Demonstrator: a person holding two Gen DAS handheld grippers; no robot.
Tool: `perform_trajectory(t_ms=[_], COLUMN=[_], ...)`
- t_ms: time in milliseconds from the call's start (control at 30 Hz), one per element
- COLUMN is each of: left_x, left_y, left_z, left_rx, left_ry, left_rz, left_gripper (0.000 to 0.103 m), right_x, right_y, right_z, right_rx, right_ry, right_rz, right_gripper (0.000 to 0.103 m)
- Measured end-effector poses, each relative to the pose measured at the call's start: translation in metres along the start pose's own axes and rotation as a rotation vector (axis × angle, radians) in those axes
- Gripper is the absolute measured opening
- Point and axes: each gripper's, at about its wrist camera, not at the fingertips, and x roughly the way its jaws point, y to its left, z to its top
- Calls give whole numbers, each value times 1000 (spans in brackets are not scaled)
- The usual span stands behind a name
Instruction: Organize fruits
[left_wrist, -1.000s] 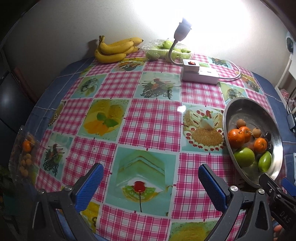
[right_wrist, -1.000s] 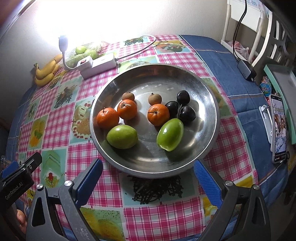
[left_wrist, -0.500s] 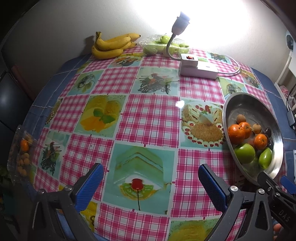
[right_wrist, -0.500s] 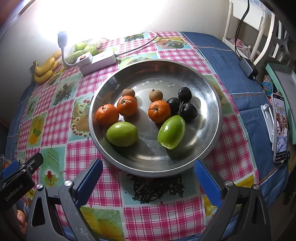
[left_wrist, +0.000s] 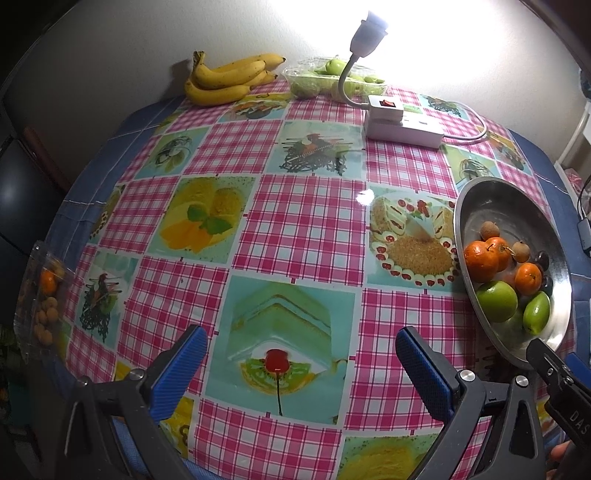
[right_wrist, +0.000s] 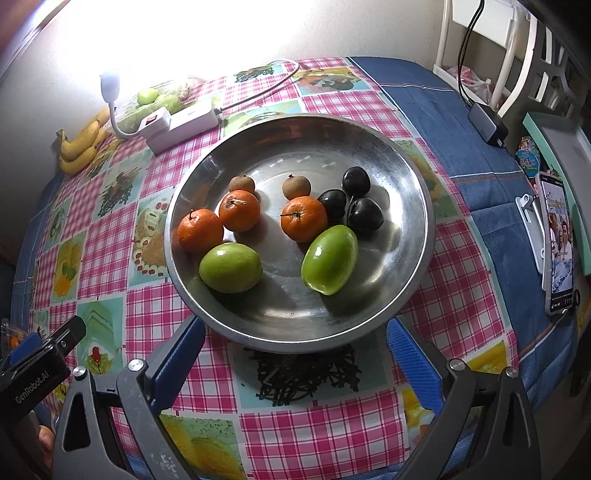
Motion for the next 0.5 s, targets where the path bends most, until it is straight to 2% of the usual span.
perform_trajectory(t_ms=[500], left_x=[1], left_y=[0], left_z=[0], left_rx=[-2], left_ry=[5], left_rz=[0], left_gripper=[103], right_x=[1], right_y=[2], right_z=[-1], right_rx=[-3], right_ry=[4], right_rz=[-3], right_gripper=[99])
